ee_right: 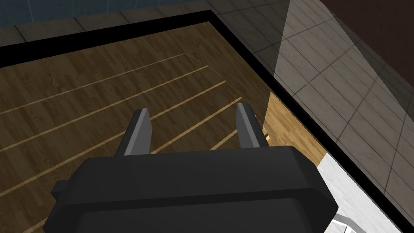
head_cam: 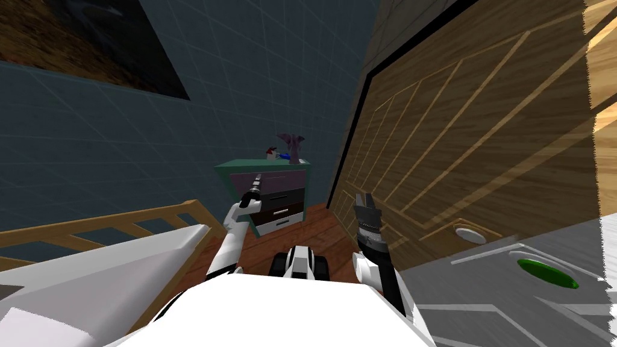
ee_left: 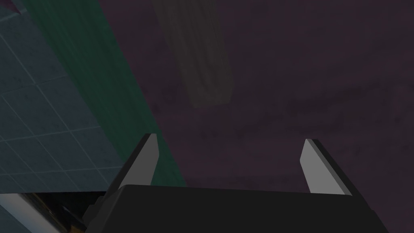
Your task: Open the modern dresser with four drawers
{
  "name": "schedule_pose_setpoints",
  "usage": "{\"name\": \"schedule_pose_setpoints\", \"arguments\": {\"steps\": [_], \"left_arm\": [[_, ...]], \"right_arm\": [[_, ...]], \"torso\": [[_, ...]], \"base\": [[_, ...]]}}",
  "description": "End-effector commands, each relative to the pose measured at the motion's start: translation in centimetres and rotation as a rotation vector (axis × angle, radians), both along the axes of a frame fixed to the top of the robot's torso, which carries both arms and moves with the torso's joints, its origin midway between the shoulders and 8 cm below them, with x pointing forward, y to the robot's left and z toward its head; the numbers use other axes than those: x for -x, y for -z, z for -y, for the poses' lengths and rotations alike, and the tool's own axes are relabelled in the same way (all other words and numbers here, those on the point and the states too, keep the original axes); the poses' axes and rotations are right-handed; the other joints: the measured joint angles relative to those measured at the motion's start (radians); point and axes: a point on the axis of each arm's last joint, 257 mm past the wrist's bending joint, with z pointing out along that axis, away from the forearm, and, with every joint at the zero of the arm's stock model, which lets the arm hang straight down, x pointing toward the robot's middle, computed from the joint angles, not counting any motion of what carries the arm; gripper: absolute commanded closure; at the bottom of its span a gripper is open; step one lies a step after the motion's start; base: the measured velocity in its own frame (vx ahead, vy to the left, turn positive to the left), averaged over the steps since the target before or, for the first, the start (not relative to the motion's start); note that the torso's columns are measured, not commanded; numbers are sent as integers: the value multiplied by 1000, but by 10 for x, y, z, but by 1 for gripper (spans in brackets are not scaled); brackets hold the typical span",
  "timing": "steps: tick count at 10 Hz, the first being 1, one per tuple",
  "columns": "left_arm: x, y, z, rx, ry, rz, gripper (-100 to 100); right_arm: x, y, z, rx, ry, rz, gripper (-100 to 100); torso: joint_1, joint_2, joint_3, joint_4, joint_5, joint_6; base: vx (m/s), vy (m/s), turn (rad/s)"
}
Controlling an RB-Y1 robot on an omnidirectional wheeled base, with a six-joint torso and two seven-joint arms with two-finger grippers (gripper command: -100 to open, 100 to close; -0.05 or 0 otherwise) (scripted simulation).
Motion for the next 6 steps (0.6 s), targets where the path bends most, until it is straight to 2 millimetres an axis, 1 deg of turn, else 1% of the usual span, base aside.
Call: {"name": "schedule_pose_setpoints", "arguments": {"steps": [1, 2, 3, 4, 5, 6], "left_arm": [[-13, 1, -12, 21, -23, 0, -100], [-15, -1, -22, 14, -54, 2, -100], [-20, -1, -28, 36, -64, 5, -100], [-25, 0, -25, 42, -58, 2, -100], [-28, -1, -33, 39, -84, 3, -100], [-32, -2, -38, 62, -93, 8, -100]], "right_arm": [[0, 0, 0, 0, 0, 0, 0], [0, 0, 0, 0, 0, 0, 0], [0, 0, 0, 0, 0, 0, 0], [0, 0, 0, 0, 0, 0, 0], [0, 0, 0, 0, 0, 0, 0], [0, 0, 0, 0, 0, 0, 0]], "torso": [[2, 0, 0, 0, 0, -1], [2, -3, -1, 0, 1, -2], [0, 0, 0, 0, 0, 0], [1, 0, 0, 0, 0, -1], [2, -3, -2, -1, 0, -2], [1, -1, 0, 0, 0, 0]], "base": [[-58, 18, 6], [-117, 2, -254], [-131, 9, -193], [-63, 12, -3], [-118, 18, -302], [-127, 16, -191]]}}
